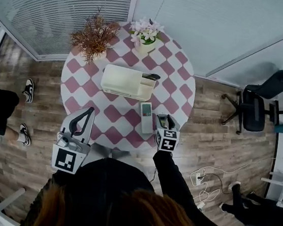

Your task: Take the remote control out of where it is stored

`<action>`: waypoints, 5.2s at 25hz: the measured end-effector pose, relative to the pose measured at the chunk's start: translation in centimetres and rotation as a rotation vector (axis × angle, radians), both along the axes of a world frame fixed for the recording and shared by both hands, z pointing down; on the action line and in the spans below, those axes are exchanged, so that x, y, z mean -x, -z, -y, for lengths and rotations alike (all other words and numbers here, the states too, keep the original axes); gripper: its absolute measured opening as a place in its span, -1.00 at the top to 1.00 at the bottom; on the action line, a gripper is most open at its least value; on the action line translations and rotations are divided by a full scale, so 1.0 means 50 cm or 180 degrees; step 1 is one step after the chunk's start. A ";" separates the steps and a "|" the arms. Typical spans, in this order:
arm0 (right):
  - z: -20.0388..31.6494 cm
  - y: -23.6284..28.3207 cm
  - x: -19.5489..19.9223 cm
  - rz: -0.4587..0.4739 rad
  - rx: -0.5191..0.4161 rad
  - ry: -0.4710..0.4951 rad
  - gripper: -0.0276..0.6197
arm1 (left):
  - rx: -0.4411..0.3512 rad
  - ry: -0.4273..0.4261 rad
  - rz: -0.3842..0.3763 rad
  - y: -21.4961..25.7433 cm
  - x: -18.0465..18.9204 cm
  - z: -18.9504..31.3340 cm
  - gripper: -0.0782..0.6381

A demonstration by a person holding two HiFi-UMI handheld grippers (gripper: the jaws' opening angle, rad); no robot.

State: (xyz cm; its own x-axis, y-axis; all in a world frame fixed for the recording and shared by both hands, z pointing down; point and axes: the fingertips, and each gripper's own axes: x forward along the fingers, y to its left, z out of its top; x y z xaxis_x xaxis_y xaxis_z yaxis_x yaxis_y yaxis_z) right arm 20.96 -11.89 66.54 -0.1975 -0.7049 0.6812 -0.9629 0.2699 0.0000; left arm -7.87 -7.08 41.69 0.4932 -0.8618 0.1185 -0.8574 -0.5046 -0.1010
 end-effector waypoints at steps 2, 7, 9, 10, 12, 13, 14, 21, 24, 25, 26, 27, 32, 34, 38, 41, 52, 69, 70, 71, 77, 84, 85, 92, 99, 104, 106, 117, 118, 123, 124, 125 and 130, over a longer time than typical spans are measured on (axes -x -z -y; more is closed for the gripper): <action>0.011 -0.016 0.001 -0.0018 0.0045 0.0009 0.22 | 0.0007 0.0003 -0.0006 -0.002 -0.001 0.001 0.76; 0.038 -0.065 0.004 -0.0118 0.0204 -0.0001 0.22 | -0.0010 0.0005 -0.0010 0.000 -0.002 0.001 0.76; 0.045 -0.075 0.003 -0.0167 0.0228 -0.0007 0.26 | -0.0009 0.0015 -0.0004 0.001 -0.002 0.000 0.76; 0.048 -0.075 0.001 -0.0188 0.0215 -0.0016 0.50 | -0.0004 0.0023 -0.0003 0.002 -0.001 0.001 0.76; 0.055 -0.071 0.000 -0.0205 0.0186 -0.0025 0.54 | 0.0012 0.0042 -0.0007 0.002 0.003 0.001 0.76; 0.057 -0.070 0.001 -0.0210 0.0182 -0.0019 0.55 | 0.0016 0.0050 -0.0005 0.001 0.005 0.001 0.76; 0.059 -0.069 0.002 -0.0213 0.0182 -0.0009 0.55 | 0.0017 0.0055 -0.0002 0.001 0.006 0.001 0.76; 0.058 -0.071 0.001 -0.0175 0.0172 -0.0008 0.56 | -0.0008 0.0036 0.0020 0.000 0.001 -0.002 0.76; 0.060 -0.070 0.000 -0.0157 0.0135 -0.0012 0.56 | -0.0003 0.0041 0.0029 -0.001 0.002 -0.003 0.76; 0.060 -0.068 -0.001 -0.0169 0.0119 -0.0016 0.56 | -0.0003 0.0044 0.0027 -0.001 0.003 -0.003 0.76; 0.060 -0.067 -0.003 -0.0193 0.0101 -0.0025 0.57 | -0.0003 0.0048 0.0023 0.000 0.003 -0.003 0.76; 0.060 -0.065 -0.006 -0.0219 0.0084 -0.0036 0.59 | -0.0003 0.0049 0.0024 0.000 0.004 -0.003 0.76; 0.061 -0.058 -0.009 -0.0247 0.0064 -0.0018 0.74 | -0.0006 0.0057 0.0033 0.000 0.007 -0.005 0.76; 0.059 -0.058 -0.009 -0.0242 0.0064 -0.0029 0.78 | 0.0001 0.0061 0.0023 0.000 0.007 -0.007 0.76; 0.058 -0.056 -0.004 -0.0264 0.0050 -0.0034 0.83 | 0.0005 0.0063 0.0010 0.001 0.010 -0.008 0.76; 0.058 -0.052 0.002 -0.0268 0.0040 -0.0013 0.87 | -0.0015 0.0064 -0.0002 0.004 0.012 -0.009 0.76; 0.071 -0.005 0.030 -0.0191 -0.0156 0.0016 0.87 | -0.0004 0.0074 -0.0056 0.005 0.021 -0.013 0.76; 0.074 0.223 0.097 0.0211 -0.1045 0.0142 0.87 | -0.0042 0.0134 -0.0044 0.008 0.043 -0.004 0.76; 0.071 0.243 0.104 0.0237 -0.1112 0.0172 0.87 | -0.0051 0.0127 -0.0046 0.009 0.041 -0.003 0.76; 0.068 0.261 0.111 0.0263 -0.1175 0.0200 0.87 | -0.0055 0.0121 -0.0054 0.010 0.040 -0.002 0.76; 0.052 0.351 0.146 0.0492 -0.1466 0.0294 0.87 | -0.0041 0.0102 -0.0080 0.007 0.033 0.002 0.76; 0.025 0.419 0.189 0.0459 -0.1710 0.0548 0.87 | -0.0016 0.0078 -0.0085 0.002 0.027 0.008 0.76; 0.019 0.427 0.195 0.0457 -0.1728 0.0580 0.87 | -0.0010 0.0082 -0.0088 0.001 0.028 0.009 0.76; -0.010 0.483 0.219 0.0513 -0.1816 0.0710 0.87 | 0.0000 0.0090 -0.0105 -0.004 0.027 0.016 0.76; -0.024 0.490 0.226 0.0544 -0.1810 0.0751 0.87 | 0.0005 0.0098 -0.0126 -0.009 0.024 0.023 0.76; -0.037 0.490 0.242 0.0561 -0.1778 0.0841 0.87 | -0.0008 0.0109 -0.0109 -0.008 0.026 0.025 0.76; -0.040 0.488 0.249 0.0600 -0.1775 0.0863 0.87 | -0.0005 0.0113 -0.0112 -0.008 0.026 0.028 0.76; -0.028 0.490 0.245 0.0557 -0.1712 0.0798 0.87 | -0.0008 0.0109 0.0027 -0.013 0.019 0.031 0.76; -0.027 0.490 0.244 0.0559 -0.1707 0.0780 0.87 | -0.0011 0.0106 0.0009 -0.012 0.019 0.031 0.76; -0.029 0.490 0.251 0.0631 -0.1766 0.0844 0.87 | -0.0022 0.0102 -0.0024 -0.010 0.019 0.033 0.76; -0.029 0.489 0.252 0.0640 -0.1766 0.0852 0.87 | -0.0019 0.0110 -0.0031 -0.010 0.020 0.034 0.76; -0.029 0.488 0.252 0.0647 -0.1763 0.0854 0.87 | -0.0016 0.0117 -0.0035 -0.010 0.021 0.034 0.76; -0.023 0.489 0.251 0.0634 -0.1725 0.0796 0.87 | -0.0020 0.0121 -0.0033 -0.010 0.023 0.034 0.76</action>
State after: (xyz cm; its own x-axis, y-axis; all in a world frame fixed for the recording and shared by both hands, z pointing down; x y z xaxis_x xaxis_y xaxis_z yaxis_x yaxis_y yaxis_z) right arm 8.42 -10.75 42.09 -0.4874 -0.8558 0.1733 -0.8663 0.4989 0.0270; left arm -9.02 -8.78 42.20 0.4612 -0.8807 0.1081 -0.8770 -0.4710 -0.0952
